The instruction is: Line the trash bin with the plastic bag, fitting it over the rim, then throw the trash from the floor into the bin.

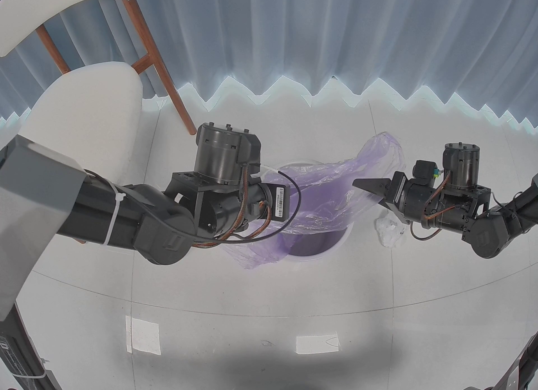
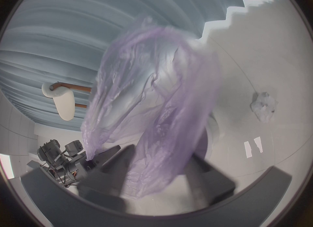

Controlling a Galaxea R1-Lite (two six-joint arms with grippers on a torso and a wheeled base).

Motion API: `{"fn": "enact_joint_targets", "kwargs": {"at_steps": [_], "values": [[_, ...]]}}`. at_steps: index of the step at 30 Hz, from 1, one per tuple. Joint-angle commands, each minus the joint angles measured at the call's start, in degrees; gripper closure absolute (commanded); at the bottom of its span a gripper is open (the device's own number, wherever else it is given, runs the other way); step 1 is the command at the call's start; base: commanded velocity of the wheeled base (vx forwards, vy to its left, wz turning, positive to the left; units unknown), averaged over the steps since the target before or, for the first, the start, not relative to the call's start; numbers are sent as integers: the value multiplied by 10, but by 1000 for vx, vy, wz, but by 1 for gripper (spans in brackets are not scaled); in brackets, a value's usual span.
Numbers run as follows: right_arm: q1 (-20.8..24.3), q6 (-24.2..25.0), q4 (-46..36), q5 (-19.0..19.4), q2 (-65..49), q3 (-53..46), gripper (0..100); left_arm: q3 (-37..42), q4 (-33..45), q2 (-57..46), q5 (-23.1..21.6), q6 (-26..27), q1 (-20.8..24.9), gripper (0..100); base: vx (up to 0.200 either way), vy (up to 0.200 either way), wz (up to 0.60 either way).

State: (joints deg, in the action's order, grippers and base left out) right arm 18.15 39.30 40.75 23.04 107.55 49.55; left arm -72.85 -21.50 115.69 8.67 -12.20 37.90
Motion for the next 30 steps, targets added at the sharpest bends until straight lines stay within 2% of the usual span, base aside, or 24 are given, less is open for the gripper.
{"fn": "enact_joint_targets", "kwargs": {"at_steps": [1, 6, 9, 11, 12, 14, 20, 24, 25, 27, 28, 30], "values": [[15, 4, 6, -4, 33, 13, 100, 1, 0, -1, -1, 0, 1, 100, 0, 0, 0], [30, 3, 16, -8, 39, 19, 100, 0, 0, -4, 0, -11, 0, 100, 0, 0, 0], [24, -2, 16, -18, 33, 7, 100, -6, 1, -3, 1, -15, -11, 100, 0, 0, 0], [10, -9, 15, -18, 34, 12, 100, -11, 2, -3, 0, -16, -22, 100, 0, 0, 0], [-24, -22, 10, -15, 39, 24, 100, -18, 3, -3, -1, -16, -35, 100, 0, 0, 0], [-47, -36, 4, -5, 47, 43, 100, -27, 5, -2, -1, -18, -47, 100, 0, 0, 0], [-91, -53, -63, 31, 58, 128, 100, -52, 16, 3, 1, -20, -75, 100, 0, 0, 0], [-104, -56, -149, 55, 54, 193, 100, -76, 73, -1, 17, -38, -78, 100, 0, 0, 0], [-105, -63, -197, 68, 50, 214, 100, -88, 130, -5, 19, -72, -71, 100, 0, 0, 0], [-104, -75, -219, 75, 50, 221, 100, -96, 177, -7, 21, -96, -63, 100, 0, 0, 0], [-103, -107, -231, 80, 55, 222, 100, -108, 238, -8, 31, -124, -49, 100, 0, 0, 0], [-102, -158, -233, 81, 66, 217, 100, -118, 270, -2, 50, -148, -45, 100, 0, 0, 0]]}}
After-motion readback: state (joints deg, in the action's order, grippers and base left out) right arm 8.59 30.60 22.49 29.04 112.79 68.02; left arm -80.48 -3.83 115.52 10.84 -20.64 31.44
